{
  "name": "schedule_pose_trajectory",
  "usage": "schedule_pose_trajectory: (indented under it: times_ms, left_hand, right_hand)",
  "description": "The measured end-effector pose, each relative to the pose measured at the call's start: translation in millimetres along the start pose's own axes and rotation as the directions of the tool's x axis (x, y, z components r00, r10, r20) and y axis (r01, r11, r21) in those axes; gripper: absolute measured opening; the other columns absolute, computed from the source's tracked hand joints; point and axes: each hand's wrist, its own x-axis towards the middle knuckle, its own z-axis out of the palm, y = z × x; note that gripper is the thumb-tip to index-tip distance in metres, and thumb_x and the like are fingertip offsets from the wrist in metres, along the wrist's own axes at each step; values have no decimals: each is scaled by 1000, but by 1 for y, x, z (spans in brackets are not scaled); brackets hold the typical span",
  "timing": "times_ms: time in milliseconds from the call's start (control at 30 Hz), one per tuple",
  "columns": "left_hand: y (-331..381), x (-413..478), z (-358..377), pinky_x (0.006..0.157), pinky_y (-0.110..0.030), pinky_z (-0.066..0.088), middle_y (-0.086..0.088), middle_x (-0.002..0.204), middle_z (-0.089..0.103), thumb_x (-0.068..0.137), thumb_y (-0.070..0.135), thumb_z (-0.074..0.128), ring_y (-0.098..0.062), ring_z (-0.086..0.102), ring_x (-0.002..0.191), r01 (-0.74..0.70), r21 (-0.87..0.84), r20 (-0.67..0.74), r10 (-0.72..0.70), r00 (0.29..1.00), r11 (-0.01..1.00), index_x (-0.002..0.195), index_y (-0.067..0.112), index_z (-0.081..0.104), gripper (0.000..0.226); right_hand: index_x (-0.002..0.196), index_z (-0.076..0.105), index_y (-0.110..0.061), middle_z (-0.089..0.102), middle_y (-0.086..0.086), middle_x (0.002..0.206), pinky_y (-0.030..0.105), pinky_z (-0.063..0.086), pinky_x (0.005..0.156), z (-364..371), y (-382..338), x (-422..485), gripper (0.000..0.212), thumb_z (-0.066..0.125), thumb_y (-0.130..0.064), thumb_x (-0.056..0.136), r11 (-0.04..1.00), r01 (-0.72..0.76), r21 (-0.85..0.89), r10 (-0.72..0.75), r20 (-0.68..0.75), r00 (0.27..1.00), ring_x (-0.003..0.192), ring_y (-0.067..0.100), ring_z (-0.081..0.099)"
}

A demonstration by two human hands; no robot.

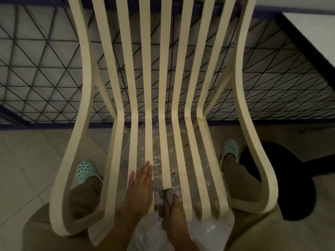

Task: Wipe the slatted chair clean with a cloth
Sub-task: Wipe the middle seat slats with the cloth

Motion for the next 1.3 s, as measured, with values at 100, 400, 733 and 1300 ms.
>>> schedule_pose_trajectory:
  times_ms: [100,400,733,1300]
  left_hand:
    - [8,-14,-2,113,-45,11,-3,160,15,100,40,-4,-21,18,146,11,55,97,-17,995,998,151,18,15,60]
    - [16,-36,-6,114,-35,-6,6,159,5,96,38,7,-16,7,148,10,-47,77,-6,997,999,151,23,9,57]
    - [1,31,-6,119,-35,10,4,155,11,94,30,22,-14,16,146,-46,-116,63,54,997,992,148,14,22,56]
    - [-41,193,-15,121,-37,9,9,158,3,84,37,-5,-8,4,147,-130,-107,25,134,991,986,151,19,15,73]
  right_hand:
    - [124,50,-14,63,5,106,27,51,76,-4,3,-18,34,46,-36,98,983,141,-118,-144,-14,990,93,20,63]
    - [115,53,-17,66,-1,94,29,57,76,-4,-17,-1,22,46,-31,100,969,168,-180,-179,-43,983,83,11,66]
    - [106,47,-21,59,-1,95,27,52,79,-3,-85,74,12,43,-31,101,967,218,-132,-225,-36,974,88,16,62]
    - [113,54,-9,59,3,98,21,44,71,2,-235,243,25,60,-25,95,923,384,-41,-385,-54,921,88,17,57]
